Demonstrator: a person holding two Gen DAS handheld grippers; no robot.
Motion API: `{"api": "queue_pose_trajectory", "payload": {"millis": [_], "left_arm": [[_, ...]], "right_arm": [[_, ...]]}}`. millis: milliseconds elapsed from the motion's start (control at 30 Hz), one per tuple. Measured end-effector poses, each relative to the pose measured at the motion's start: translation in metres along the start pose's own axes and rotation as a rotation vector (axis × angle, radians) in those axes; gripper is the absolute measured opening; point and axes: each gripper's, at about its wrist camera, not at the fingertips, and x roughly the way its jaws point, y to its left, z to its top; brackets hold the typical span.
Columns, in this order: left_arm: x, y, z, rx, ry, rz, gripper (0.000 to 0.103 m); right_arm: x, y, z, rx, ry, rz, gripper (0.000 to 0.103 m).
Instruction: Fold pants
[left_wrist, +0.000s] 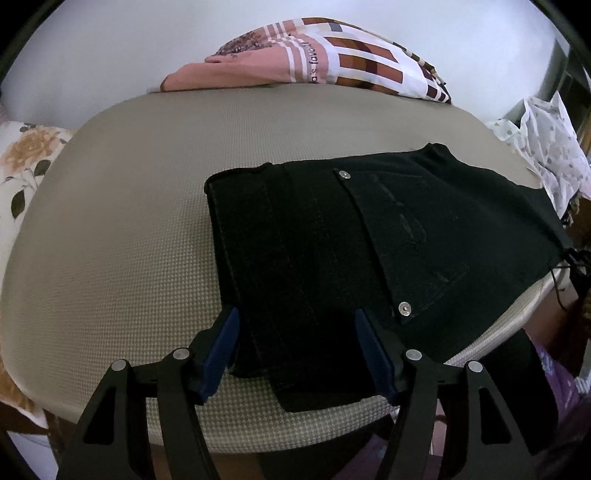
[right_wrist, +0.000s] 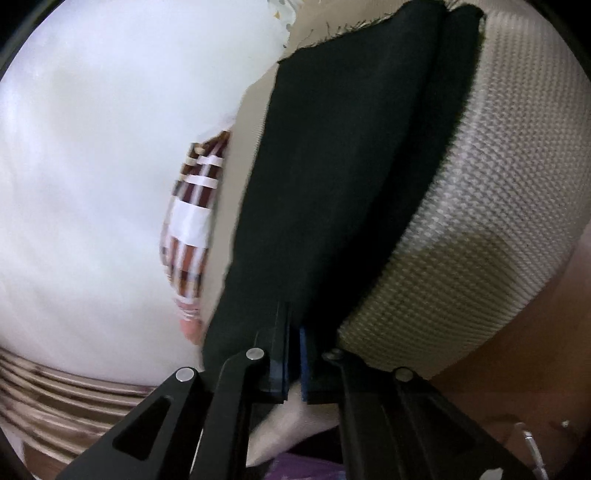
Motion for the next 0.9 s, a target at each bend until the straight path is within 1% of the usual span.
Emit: {"api": "queue_pose_trajectory", "payload": {"millis": [100,133,200,233,267,333,400,500,633,733,767,833,900], "left_arm": [[0.000,-0.002,0.001,0.018,-0.003,0.014,0.066],[0.000,-0.003,0.001,0.017,-0.002,0.014,0.066],[0.001,-0.002,0.001,0.018,0.002,0.015,0.066],[0.002,-0.003,0.001,0.021,0.004,0.017,0.066],[0.001,-0.003,0.002,0.022,0.005,0.020,0.066],[0.001,-0.004,0.002,0.027,0.004,0.025,0.066],[0.000,-0.003,0.002,0.029,0.004,0.026,0.066],[-0.003,-0.002,0.002,0.031,-0.002,0.034,0.067],[-0.002,0.002,0.001,0.033,-0.007,0.034,0.067],[-0.009,0.007,0.001,0.006,-0.023,0.021,0.067],[-0.014,0.009,0.001,-0.003,-0.044,0.018,0.067],[-0.026,0.014,0.000,-0.023,-0.084,0.012,0.067],[-0.036,0.023,-0.001,-0.068,-0.105,-0.016,0.067]], "right_arm": [[-0.021,-0.015,0.019,0.062,-0.066,0.046,0.014],[-0.026,-0.018,0.024,0.063,-0.079,0.042,0.014],[-0.036,-0.026,0.037,0.064,-0.105,0.027,0.013],[-0.042,-0.028,0.042,0.061,-0.123,0.003,0.007],[-0.049,-0.029,0.046,0.047,-0.149,-0.038,0.004],[-0.054,-0.027,0.049,0.025,-0.162,-0.063,0.003],[-0.055,-0.021,0.047,-0.024,-0.171,-0.107,0.003],[-0.056,-0.021,0.045,-0.003,-0.196,-0.108,0.002],[-0.051,-0.023,0.050,0.012,-0.188,-0.095,0.002],[-0.051,-0.028,0.051,0.047,-0.178,-0.065,0.004],[-0.052,-0.031,0.050,0.073,-0.178,-0.044,0.005],[-0.054,-0.030,0.047,0.095,-0.174,-0.021,0.013],[-0.051,-0.019,0.042,0.058,-0.138,-0.006,0.015]]}}
